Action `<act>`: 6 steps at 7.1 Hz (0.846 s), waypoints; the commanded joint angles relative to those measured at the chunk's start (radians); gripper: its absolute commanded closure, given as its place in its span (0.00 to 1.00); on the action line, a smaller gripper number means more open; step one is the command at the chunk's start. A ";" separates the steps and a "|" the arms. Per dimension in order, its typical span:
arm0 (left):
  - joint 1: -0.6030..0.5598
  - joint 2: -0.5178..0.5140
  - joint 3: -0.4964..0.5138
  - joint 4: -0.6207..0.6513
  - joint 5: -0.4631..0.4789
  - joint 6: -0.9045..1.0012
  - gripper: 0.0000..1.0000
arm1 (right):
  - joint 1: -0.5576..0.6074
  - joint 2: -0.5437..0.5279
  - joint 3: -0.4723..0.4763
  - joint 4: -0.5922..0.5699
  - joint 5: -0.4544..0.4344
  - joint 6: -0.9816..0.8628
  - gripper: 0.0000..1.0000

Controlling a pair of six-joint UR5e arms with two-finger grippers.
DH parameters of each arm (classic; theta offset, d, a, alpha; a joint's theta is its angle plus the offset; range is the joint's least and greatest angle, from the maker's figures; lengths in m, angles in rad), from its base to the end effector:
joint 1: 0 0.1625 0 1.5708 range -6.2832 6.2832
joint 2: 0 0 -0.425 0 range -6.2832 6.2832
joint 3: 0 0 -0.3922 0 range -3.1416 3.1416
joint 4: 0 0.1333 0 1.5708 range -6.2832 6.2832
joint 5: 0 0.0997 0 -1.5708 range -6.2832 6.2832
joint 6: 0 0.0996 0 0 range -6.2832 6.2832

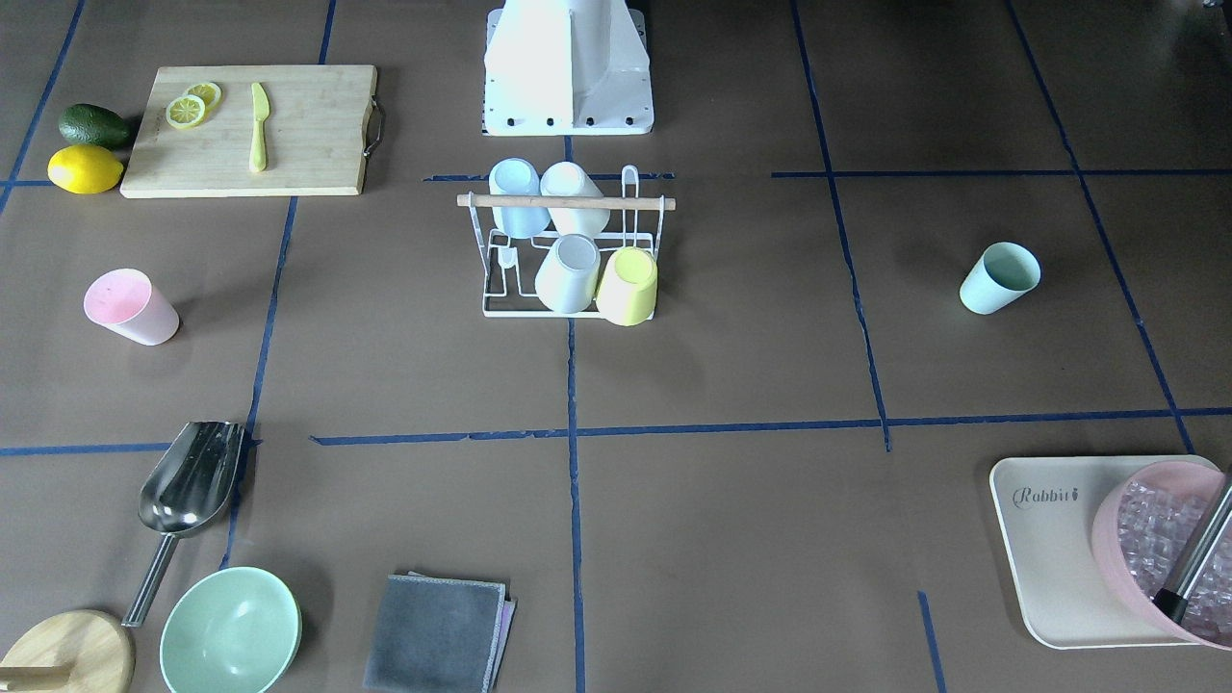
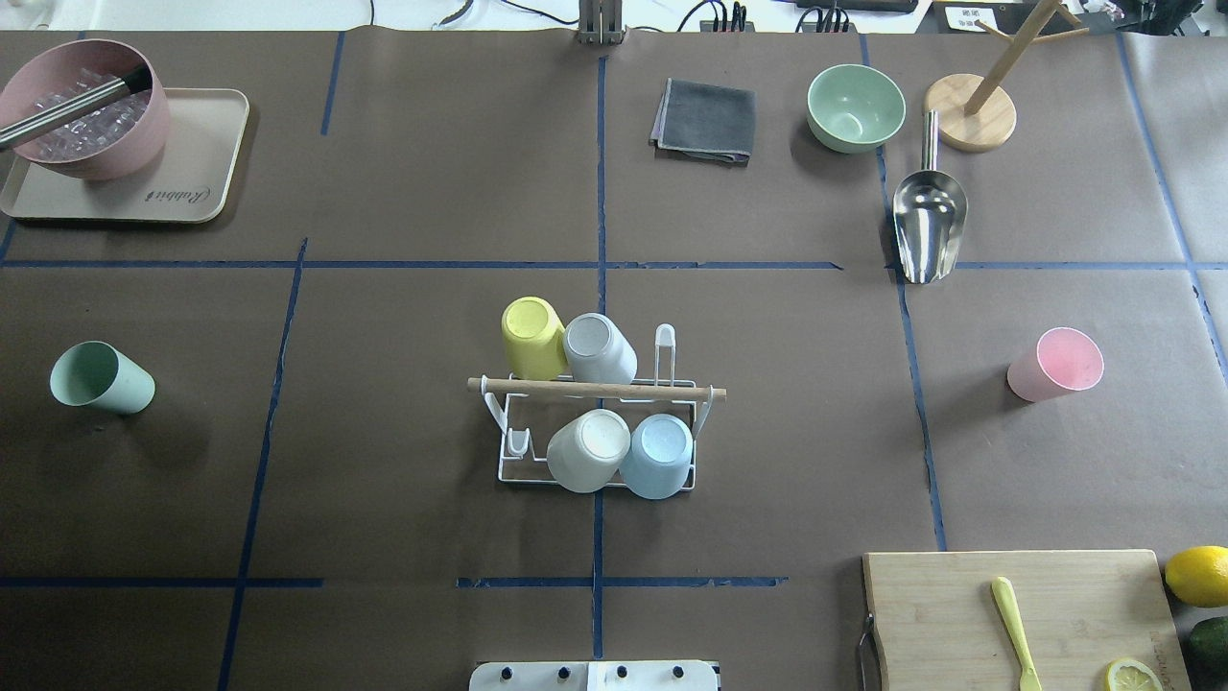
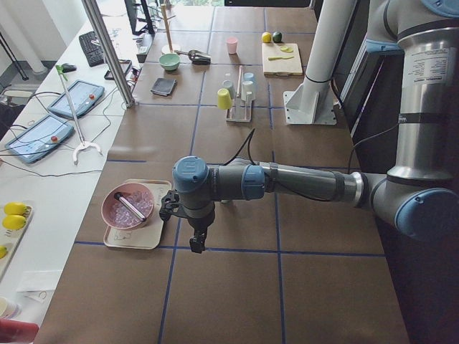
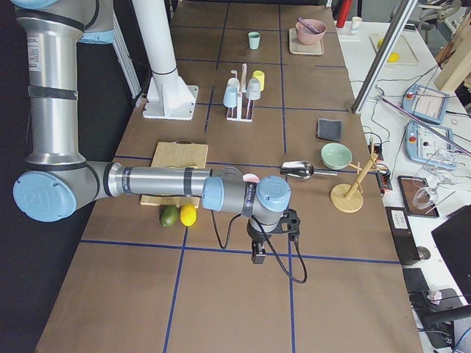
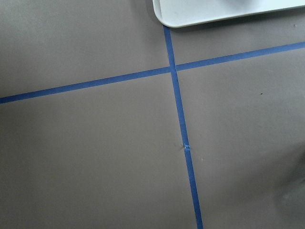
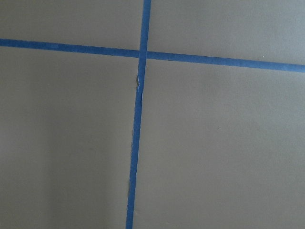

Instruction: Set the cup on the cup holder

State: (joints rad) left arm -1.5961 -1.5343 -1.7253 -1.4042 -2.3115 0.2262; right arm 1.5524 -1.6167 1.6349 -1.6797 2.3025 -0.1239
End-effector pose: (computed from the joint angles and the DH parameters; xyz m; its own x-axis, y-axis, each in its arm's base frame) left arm -0.0780 -0.4682 0.6193 0.7238 0.1738 -0.6677 -0.1407 0.9846 0.1038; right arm 0.0582 -0.4664 0.6627 0.7371 -0.0766 0.6715 0.1103 0.9939 -0.0077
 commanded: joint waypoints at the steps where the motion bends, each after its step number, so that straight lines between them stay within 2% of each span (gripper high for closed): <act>1: -0.001 0.009 -0.002 0.002 0.000 0.001 0.00 | 0.000 -0.005 0.000 0.002 0.000 0.000 0.00; 4: 0.005 -0.007 -0.019 0.010 0.000 -0.002 0.00 | 0.000 -0.003 0.011 0.002 -0.005 -0.002 0.00; 5: 0.005 -0.027 -0.040 0.045 0.001 -0.002 0.00 | 0.000 -0.003 0.010 0.000 -0.006 0.006 0.00; 6: 0.018 -0.073 -0.077 0.145 0.003 -0.004 0.00 | 0.002 -0.005 0.017 0.000 0.001 0.009 0.00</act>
State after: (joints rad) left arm -1.5883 -1.5657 -1.7672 -1.3439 -2.3103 0.2238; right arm 1.5529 -1.6204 1.6467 -1.6791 2.2990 -0.1197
